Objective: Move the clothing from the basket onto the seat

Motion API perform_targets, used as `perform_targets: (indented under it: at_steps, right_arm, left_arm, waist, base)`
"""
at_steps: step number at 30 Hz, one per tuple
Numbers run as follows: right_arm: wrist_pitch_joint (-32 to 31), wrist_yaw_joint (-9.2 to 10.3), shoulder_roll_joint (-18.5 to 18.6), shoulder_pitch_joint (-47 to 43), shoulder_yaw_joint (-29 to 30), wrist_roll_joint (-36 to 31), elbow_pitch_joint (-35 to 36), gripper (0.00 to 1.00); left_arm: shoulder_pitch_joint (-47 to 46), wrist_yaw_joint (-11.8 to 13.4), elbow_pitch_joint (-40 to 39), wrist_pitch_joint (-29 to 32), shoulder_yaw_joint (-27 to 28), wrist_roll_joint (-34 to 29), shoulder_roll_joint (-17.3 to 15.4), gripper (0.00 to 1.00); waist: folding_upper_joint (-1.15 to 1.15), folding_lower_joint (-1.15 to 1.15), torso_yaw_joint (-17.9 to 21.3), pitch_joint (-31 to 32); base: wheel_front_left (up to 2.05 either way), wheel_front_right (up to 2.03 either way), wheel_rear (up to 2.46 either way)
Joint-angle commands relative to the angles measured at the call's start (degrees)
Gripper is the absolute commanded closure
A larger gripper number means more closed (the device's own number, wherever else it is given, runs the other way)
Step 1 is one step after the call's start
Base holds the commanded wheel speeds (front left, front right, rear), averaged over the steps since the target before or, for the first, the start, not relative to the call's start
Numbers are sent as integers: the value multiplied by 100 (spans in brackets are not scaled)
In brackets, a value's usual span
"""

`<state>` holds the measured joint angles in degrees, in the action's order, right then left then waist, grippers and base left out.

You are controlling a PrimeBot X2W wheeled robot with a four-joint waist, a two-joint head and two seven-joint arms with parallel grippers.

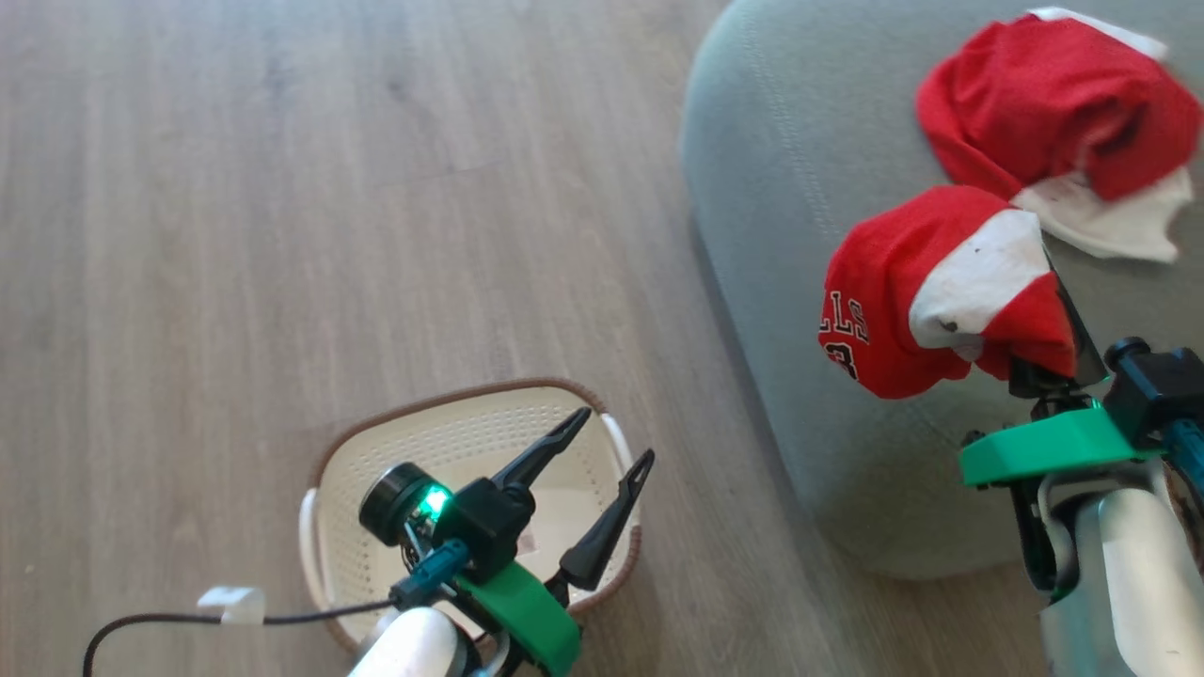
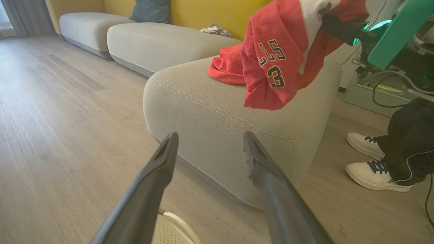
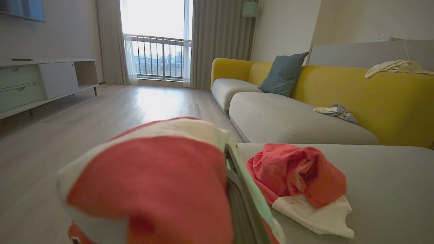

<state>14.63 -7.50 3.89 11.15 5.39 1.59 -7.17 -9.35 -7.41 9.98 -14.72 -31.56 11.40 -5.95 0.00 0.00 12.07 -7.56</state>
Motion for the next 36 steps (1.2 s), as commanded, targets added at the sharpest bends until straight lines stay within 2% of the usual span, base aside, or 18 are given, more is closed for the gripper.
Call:
perform_targets:
  at_steps: [1,9,20,36]
  right_arm:
    - [37,1,-11,214,-75,-8,246,100]
    - [37,1,-45,160,15,11,320,100]
    - [37,1,-89,49,48,98,402,100]
    - [37,1,-101,-90,469,346,756,100]
  left_arm:
    - [-258,-8,-243,-28,199,-62,-47,0]
    - [-310,-8,-319,-28,183,-109,-84,0]
    - [-427,-8,-387,-28,238,-142,-142,0]
    - [-683,-8,-383,-28,23,-67,-278,0]
  waist:
    - [0,0,316,-58]
    - [0,0,1032,-137]
    - [0,0,1743,-319]
    - [0,0,1862,-652]
  base:
    - [0,0,0]
    - [0,0,0]
    - [0,0,0]
    - [0,0,0]
